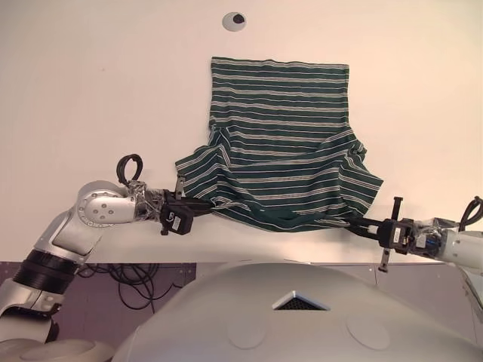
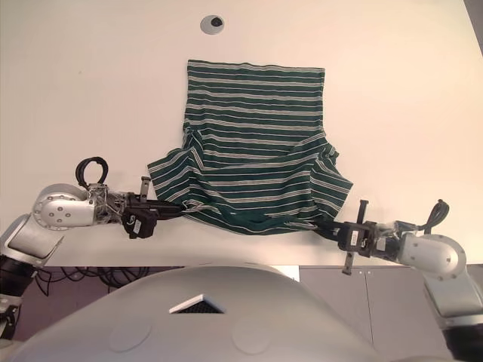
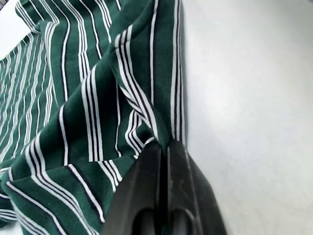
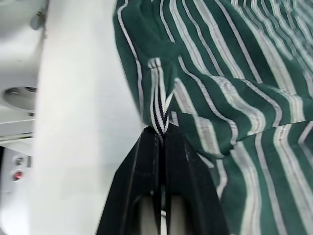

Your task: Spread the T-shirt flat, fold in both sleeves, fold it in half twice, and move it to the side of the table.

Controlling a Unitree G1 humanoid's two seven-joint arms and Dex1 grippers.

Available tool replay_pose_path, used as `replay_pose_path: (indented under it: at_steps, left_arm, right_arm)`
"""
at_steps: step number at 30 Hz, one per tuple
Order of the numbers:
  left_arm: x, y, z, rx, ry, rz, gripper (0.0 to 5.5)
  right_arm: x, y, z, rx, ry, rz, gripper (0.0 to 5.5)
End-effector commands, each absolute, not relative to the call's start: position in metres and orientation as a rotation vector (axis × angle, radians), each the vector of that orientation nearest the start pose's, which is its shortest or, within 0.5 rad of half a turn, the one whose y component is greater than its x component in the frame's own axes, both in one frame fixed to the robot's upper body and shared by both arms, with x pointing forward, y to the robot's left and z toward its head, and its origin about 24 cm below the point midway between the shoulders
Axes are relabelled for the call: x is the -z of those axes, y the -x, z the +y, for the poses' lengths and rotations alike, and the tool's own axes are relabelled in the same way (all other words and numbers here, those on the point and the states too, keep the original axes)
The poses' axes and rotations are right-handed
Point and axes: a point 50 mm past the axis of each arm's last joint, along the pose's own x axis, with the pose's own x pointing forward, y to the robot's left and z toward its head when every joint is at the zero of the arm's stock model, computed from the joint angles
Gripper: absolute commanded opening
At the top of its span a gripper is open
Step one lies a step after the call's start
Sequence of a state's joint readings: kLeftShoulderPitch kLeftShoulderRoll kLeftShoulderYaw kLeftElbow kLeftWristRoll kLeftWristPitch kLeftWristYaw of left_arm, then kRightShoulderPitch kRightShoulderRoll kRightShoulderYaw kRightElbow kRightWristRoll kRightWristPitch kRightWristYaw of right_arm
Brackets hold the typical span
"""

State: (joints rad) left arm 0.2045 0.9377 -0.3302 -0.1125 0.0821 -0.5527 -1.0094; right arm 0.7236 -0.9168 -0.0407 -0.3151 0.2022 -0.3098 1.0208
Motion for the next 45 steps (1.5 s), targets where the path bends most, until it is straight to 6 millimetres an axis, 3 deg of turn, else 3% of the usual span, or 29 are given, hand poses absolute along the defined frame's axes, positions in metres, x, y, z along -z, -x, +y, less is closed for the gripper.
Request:
replay_pose_path:
  at_steps: [1,7,12,16,18,20,23,25,30,37,43,45]
  left_arm:
    - [-0.036,-0.122,0.211,1.703,-0.823,0.371,0.01]
    - [-0.063,-0.109,0.211,1.799,-0.624,0.49,0.93]
    - [-0.077,-0.127,0.211,1.716,-0.602,0.439,1.61]
    - [-0.086,-0.123,0.211,1.713,-0.496,0.425,2.22]
    - [-0.099,-0.134,0.216,1.609,-0.376,0.344,2.37]
    - [-0.106,-0.155,0.231,1.393,-0.301,0.255,2.37]
    - [-0.094,-0.175,0.256,1.126,-0.241,0.278,2.37]
    - [-0.072,-0.174,0.272,0.985,-0.164,0.398,2.37]
    - [-0.03,-0.167,0.295,0.722,-0.048,0.667,2.37]
    - [-0.023,-0.145,0.29,0.828,0.11,0.812,2.37]
    - [-0.025,-0.138,0.291,0.877,0.131,0.871,2.37]
    - [-0.025,-0.136,0.29,0.896,0.13,0.882,2.15]
  right_arm:
    - [-0.064,-0.078,-0.241,-1.297,0.405,0.535,0.0]
    - [-0.059,-0.057,-0.248,-1.325,0.351,0.592,1.01]
    - [-0.055,-0.05,-0.266,-1.293,0.323,0.588,1.77]
    - [-0.054,-0.051,-0.273,-1.272,0.312,0.565,2.47]
    - [-0.053,-0.055,-0.271,-1.256,0.318,0.541,2.77]
    - [-0.051,-0.055,-0.272,-1.228,0.329,0.502,2.83]
    - [-0.045,-0.055,-0.271,-1.187,0.365,0.456,2.83]
    - [-0.041,-0.054,-0.271,-1.178,0.374,0.443,2.83]
    - [-0.062,-0.048,-0.279,-1.166,0.399,0.425,2.83]
    - [-0.073,-0.069,-0.284,-1.16,0.426,0.418,2.83]
    - [-0.072,-0.077,-0.281,-1.158,0.431,0.423,2.83]
    - [-0.072,-0.077,-0.279,-1.157,0.433,0.424,2.87]
